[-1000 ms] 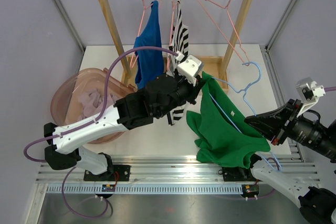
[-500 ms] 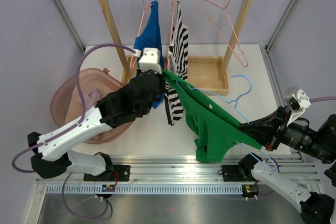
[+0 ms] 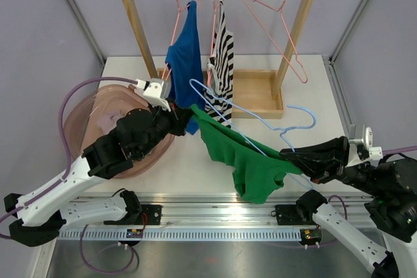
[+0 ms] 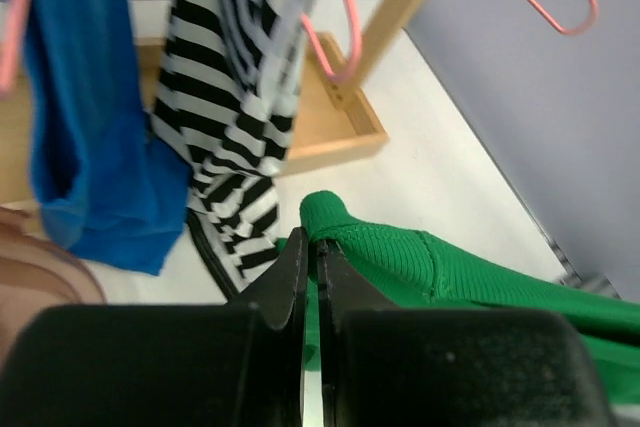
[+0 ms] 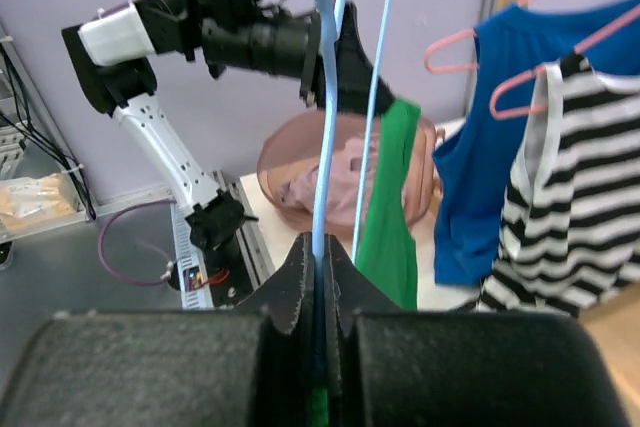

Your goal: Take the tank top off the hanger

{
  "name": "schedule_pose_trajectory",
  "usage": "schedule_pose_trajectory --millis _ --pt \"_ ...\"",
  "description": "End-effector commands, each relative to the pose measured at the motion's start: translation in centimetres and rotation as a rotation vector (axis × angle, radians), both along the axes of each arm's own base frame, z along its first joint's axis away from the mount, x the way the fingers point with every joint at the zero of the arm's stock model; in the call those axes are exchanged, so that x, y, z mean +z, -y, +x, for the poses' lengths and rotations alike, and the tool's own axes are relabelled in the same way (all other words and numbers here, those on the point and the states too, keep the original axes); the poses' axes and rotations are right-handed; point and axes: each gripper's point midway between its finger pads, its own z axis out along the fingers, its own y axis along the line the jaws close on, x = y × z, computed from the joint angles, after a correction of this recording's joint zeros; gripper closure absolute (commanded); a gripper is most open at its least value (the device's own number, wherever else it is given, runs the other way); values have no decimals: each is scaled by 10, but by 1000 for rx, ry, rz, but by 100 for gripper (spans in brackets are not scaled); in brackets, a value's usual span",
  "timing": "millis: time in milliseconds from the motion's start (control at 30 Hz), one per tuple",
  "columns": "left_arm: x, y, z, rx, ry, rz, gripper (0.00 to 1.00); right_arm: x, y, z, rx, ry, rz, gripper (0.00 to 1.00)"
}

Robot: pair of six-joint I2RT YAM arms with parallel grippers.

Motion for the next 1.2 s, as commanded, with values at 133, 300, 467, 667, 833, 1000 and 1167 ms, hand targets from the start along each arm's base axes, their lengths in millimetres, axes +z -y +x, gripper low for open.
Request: schedule_pose_trajectory --millis 133,300,467,667,833,1000,1167 --pt "7 29 -41 -301 39 -118 100 81 5 23 -99 233 272 100" --pt "-26 69 -107 -681 88 -117 100 90 -1 60 -156 256 458 100" --pt "-56 80 -128 -745 75 -93 100 105 17 84 -296 327 604 100" --pt "-111 64 -89 -485 -62 61 100 60 28 149 -589 158 468 100" --pt "-142 52 -77 -375 -129 171 100 22 34 182 -750 -39 288 100" --pt "-151 44 -79 -342 -147 199 80 3 28 207 -832 -178 108 100" --pt "-157 29 -77 -292 -165 238 23 13 14 232 -855 -206 1 100"
